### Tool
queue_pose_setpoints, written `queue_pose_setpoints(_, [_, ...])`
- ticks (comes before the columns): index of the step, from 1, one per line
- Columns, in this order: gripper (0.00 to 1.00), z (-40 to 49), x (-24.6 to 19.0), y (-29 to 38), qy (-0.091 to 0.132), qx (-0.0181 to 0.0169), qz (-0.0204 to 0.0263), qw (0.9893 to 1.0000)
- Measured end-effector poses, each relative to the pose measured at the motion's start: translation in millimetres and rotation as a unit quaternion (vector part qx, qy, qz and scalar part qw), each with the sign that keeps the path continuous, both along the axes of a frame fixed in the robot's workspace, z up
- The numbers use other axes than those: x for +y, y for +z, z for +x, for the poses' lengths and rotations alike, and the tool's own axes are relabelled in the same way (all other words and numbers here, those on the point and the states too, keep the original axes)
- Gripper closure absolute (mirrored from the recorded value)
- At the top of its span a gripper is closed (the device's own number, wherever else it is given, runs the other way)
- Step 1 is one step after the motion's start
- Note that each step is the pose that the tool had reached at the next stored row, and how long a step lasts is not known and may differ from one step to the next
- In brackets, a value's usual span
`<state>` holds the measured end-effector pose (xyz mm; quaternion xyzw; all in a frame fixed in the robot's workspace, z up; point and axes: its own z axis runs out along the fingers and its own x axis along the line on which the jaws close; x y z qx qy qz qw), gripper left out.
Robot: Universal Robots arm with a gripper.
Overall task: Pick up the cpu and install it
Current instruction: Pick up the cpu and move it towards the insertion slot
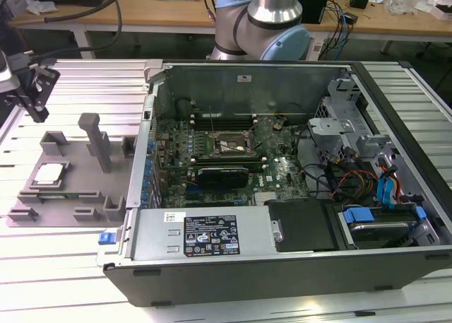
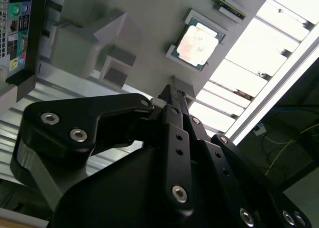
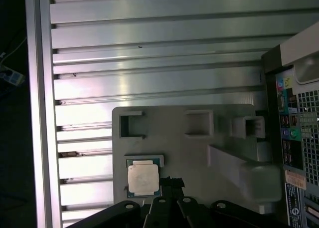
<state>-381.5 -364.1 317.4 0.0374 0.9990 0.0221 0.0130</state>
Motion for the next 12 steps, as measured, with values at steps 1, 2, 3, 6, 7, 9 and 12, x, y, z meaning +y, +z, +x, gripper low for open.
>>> queue_pose_setpoints(1, [0.89,-0.5,0.0,-0.7,0.000,-0.0003,0.0000,1.0000])
queue_pose_setpoints(2, [0.89,-0.9,0.0,-1.3,0.000,-0.0005,0.0000,1.0000])
queue_pose_setpoints(3, [0.89,-1.9,0.0,-2.6,0.000,-0.0007,0.0000,1.0000])
queue_pose_setpoints(6, [0.89,-3.1,0.0,-4.1,0.000,-0.0010,0.0000,1.0000])
queue_pose_setpoints(7, [0.89,-3.7,0.0,-5.0,0.000,-0.0010,0.0000,1.0000])
queue_pose_setpoints(9, [0.89,-5.1,0.0,-7.0,0.000,-0.0012,0.0000,1.0000])
queue_pose_setpoints(12, [0.89,-6.4,0.0,-8.8,0.000,-0.0015,0.0000,1.0000])
